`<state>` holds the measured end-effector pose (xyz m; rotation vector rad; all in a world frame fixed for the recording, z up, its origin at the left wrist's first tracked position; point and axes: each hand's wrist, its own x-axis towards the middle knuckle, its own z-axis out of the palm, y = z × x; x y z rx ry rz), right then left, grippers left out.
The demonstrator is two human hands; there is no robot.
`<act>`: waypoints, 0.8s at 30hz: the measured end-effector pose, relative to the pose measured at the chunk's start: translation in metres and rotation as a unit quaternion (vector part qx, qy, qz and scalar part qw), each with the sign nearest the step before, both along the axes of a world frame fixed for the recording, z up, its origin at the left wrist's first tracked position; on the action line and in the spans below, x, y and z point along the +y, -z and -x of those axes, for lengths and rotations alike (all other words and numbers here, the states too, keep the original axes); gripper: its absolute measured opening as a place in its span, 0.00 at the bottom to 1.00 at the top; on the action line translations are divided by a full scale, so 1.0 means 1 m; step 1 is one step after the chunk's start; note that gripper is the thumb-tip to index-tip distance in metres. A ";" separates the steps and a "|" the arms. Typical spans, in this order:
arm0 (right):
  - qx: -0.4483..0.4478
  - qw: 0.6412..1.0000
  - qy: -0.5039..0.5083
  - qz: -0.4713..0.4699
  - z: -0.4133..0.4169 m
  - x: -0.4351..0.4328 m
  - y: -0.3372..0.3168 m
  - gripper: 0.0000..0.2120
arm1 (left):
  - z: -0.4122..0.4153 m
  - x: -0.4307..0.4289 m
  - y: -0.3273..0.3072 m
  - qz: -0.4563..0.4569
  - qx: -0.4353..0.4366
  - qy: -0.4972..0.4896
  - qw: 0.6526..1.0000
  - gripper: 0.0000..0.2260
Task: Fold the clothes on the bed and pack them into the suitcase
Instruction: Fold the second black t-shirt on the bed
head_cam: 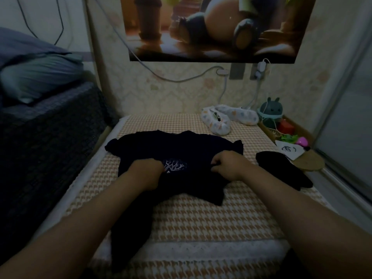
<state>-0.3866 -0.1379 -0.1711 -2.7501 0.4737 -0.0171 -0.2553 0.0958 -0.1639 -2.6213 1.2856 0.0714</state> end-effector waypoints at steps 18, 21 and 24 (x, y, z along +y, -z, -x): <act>-0.105 0.987 0.071 -0.103 -0.134 -0.055 0.060 0.36 | -0.146 -0.072 0.054 0.365 0.092 0.004 0.926 0.21; -0.003 0.998 -0.010 -0.065 -0.122 -0.056 0.075 0.34 | -0.135 -0.057 0.077 0.293 0.122 0.061 0.946 0.17; 0.073 0.996 -0.049 0.030 -0.114 -0.057 0.081 0.37 | -0.138 -0.041 0.093 0.167 0.087 0.050 0.981 0.26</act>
